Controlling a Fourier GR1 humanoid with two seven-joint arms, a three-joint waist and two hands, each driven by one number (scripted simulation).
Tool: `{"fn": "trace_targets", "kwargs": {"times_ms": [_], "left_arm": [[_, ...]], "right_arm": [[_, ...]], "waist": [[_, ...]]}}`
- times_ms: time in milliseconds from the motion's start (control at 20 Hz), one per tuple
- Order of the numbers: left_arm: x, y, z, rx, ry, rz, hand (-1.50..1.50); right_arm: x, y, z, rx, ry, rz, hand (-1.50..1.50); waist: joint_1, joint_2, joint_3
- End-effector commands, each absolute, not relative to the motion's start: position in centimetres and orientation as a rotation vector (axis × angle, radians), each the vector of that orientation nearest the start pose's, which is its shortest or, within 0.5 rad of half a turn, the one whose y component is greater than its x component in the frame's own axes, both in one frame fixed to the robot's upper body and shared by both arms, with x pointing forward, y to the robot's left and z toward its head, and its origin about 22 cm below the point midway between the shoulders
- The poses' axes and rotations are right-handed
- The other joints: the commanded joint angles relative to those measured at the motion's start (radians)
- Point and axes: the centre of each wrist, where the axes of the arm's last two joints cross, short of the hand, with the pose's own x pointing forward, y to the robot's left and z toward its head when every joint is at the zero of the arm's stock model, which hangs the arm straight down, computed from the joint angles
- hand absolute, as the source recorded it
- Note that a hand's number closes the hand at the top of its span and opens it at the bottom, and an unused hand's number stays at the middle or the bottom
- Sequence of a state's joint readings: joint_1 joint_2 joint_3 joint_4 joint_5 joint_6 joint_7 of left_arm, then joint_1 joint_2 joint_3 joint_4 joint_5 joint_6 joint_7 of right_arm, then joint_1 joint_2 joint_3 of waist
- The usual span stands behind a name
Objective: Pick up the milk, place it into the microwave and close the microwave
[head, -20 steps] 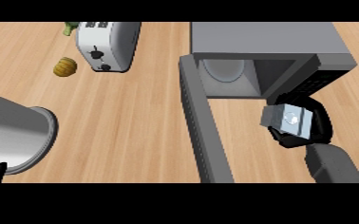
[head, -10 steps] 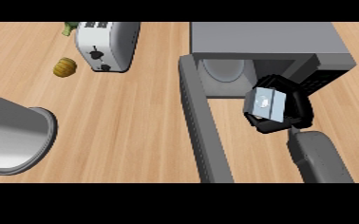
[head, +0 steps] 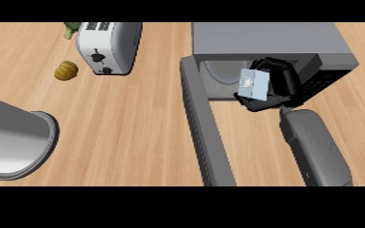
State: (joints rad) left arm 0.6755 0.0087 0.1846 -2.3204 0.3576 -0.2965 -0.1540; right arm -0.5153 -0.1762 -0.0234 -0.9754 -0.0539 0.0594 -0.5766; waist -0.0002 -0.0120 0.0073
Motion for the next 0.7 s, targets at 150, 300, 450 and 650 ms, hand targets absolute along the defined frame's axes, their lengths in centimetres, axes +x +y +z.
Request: {"fn": "trace_targets", "kwargs": {"times_ms": [150,300,450,650], "left_arm": [[7.8,29.7,7.9,-0.054,-1.923,0.131,-1.5],[8.9,30.4,8.3,-0.039,-1.927,0.128,-1.5],[9.6,30.2,8.4,-0.06,-1.945,0.092,-1.5],[9.6,29.7,8.2,-0.108,-1.947,0.092,-1.5]], "right_arm": [[39.8,-20.7,2.5,0.054,-1.956,0.292,1.5],[40.7,-20.7,3.8,0.054,-1.983,0.301,1.5],[40.8,-18.5,4.3,0.013,-2.003,0.322,1.5],[41.1,-20.6,4.4,-0.059,-2.038,0.304,1.5]], "waist": [[0.051,0.023,-0.007],[0.058,0.03,-0.007],[0.069,0.033,-0.007],[0.103,0.04,-0.007]]}}
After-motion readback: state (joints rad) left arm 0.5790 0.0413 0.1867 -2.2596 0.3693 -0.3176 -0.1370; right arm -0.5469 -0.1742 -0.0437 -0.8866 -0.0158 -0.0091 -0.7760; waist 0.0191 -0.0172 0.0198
